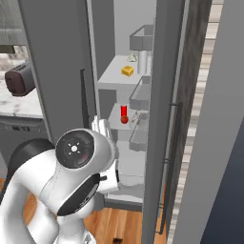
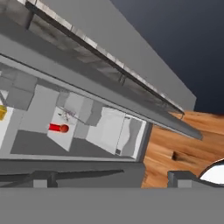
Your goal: Place the tupperware on the second highest shelf of the fridge. Make space for the tupperware among the existing items by rearranging them on the shelves if needed. Close the fridge door when finished.
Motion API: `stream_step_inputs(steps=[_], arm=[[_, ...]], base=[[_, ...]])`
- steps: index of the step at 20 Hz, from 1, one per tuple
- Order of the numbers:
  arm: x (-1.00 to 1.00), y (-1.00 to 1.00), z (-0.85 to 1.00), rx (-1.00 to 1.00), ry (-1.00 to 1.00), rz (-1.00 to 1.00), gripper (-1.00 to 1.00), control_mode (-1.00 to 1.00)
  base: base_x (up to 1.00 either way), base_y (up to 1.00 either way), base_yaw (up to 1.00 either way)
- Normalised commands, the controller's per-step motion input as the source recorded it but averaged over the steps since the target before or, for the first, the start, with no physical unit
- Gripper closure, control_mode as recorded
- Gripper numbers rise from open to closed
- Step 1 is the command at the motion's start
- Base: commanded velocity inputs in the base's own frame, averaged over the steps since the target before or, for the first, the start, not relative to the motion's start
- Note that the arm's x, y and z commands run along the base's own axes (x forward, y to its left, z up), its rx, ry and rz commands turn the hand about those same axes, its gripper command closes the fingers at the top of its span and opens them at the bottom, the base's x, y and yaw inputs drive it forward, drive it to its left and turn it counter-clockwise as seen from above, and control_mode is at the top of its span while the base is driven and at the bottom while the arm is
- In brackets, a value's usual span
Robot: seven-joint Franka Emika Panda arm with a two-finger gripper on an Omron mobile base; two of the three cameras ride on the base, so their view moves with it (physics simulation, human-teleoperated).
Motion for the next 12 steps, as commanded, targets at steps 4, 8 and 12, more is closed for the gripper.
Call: stream_step_inputs(steps=[4, 8, 12], arm=[[0.31, -0.79, -0.15, 0.12, 0.0, 0.0, -1.0, -1.0], [0.3, -0.53, -0.19, 0.1, 0.0, 0.05, -1.0, -1.0], [0.27, -0.58, -0.14, 0.1, 0.0, 0.05, -1.0, -1.0]], base=[[0.0, 0.0, 0.0], [0.0, 0.0, 0.0], [0.0, 0.0, 0.0]])
